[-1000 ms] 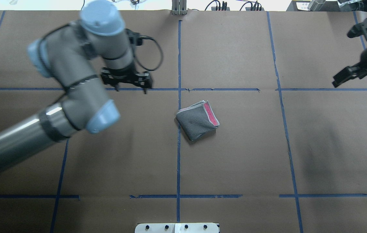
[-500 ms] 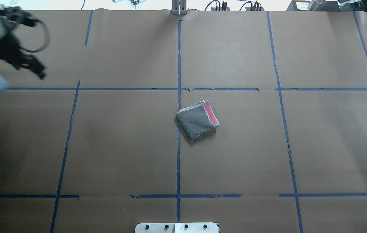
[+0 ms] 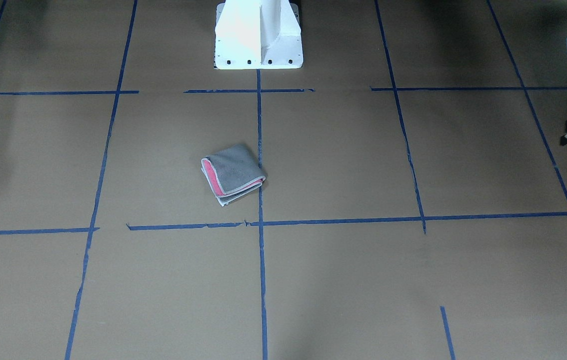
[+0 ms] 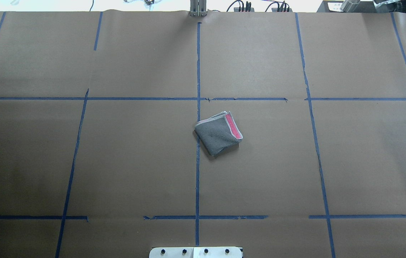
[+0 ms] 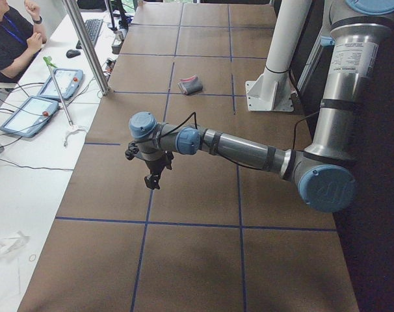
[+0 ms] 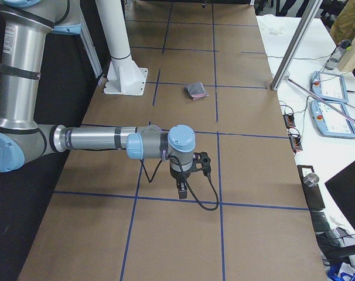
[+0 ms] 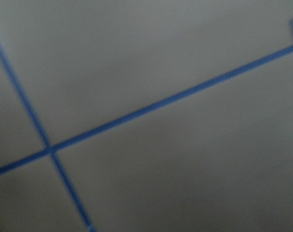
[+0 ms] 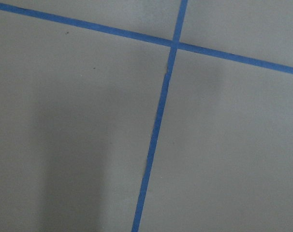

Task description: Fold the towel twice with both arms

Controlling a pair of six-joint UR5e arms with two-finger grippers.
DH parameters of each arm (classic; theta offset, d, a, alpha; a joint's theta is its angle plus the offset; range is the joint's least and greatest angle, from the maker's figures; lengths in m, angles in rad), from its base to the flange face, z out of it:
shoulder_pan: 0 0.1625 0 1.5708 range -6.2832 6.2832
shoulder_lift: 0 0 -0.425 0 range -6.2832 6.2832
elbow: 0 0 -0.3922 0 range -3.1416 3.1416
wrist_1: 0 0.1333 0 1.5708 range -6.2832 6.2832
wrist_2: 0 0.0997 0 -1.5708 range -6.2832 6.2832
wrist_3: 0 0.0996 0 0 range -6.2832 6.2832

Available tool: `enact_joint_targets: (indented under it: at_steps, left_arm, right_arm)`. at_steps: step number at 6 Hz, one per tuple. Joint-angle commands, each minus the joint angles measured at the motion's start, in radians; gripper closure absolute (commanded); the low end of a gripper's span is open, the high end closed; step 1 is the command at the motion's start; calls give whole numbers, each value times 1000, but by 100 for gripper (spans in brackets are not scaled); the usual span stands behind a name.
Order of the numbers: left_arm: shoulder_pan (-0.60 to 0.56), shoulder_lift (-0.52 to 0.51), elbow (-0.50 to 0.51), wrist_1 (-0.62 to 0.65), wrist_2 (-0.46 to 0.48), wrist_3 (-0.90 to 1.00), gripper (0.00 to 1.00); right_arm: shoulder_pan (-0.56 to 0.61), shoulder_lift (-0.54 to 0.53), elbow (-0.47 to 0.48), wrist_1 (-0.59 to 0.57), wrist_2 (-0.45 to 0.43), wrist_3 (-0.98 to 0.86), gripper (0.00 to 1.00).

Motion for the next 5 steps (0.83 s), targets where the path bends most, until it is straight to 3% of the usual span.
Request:
enact_joint_targets:
  at_steps: [1, 5]
  left_arm:
    - [-138, 114, 13, -3, -2, 55, 0]
    - [-141, 159, 13, -25, -1, 47, 0]
  right_arm:
    - [3, -11, -1, 1, 8, 7, 0]
    - [3, -11, -1, 2, 25, 7, 0]
